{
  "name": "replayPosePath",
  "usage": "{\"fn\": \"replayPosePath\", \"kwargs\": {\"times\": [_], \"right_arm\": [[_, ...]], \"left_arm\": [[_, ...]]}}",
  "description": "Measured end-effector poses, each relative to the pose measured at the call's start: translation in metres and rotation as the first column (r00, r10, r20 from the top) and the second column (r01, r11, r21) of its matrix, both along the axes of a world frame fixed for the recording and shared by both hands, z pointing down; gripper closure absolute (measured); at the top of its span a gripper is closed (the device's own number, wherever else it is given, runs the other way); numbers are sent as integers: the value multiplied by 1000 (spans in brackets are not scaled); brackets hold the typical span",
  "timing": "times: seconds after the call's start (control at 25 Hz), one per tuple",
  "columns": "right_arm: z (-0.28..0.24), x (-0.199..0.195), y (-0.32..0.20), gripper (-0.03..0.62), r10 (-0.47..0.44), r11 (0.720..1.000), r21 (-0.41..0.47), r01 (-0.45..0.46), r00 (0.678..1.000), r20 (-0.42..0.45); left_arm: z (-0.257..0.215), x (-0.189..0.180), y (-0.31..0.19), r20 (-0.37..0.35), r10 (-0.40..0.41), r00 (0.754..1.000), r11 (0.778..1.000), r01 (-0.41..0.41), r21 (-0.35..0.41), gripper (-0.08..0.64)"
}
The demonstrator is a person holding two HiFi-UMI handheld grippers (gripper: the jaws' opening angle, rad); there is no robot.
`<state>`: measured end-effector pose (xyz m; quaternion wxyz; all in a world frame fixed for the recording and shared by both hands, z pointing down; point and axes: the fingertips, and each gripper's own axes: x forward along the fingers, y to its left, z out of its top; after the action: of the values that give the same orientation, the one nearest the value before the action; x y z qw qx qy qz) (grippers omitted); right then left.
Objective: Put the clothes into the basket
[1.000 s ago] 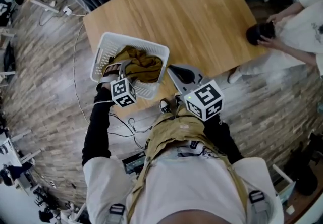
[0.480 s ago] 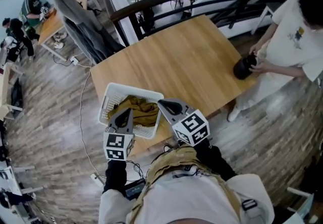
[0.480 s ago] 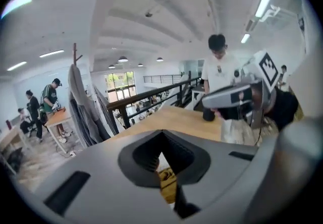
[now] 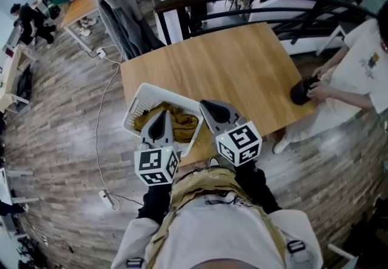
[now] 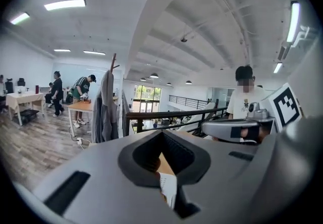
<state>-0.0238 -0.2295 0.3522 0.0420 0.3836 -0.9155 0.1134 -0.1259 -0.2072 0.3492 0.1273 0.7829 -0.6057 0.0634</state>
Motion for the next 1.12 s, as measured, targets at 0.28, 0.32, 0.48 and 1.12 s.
{"fn": "replayPosePath", "kwargs": {"times": [0.28,0.32,0.48,1.12], "right_arm": [[-17,-16,-4,571,-40,995,90,43,999,-32],[-22,-17,-4,571,-30,994,101,33,999,-29],[-42,-15,-7,571,-8,990,144,9,1000,-2],[-54,-14,3,571,50,969,241,-49,999,2]], "left_arm": [[3,1,-10,6,-76,997,997,76,25,560],[0,-1,-10,2,-84,997,996,83,31,560],[-15,-6,-9,-17,-117,993,991,118,59,561],[-14,-4,-1,-26,-120,992,990,121,72,560]]}}
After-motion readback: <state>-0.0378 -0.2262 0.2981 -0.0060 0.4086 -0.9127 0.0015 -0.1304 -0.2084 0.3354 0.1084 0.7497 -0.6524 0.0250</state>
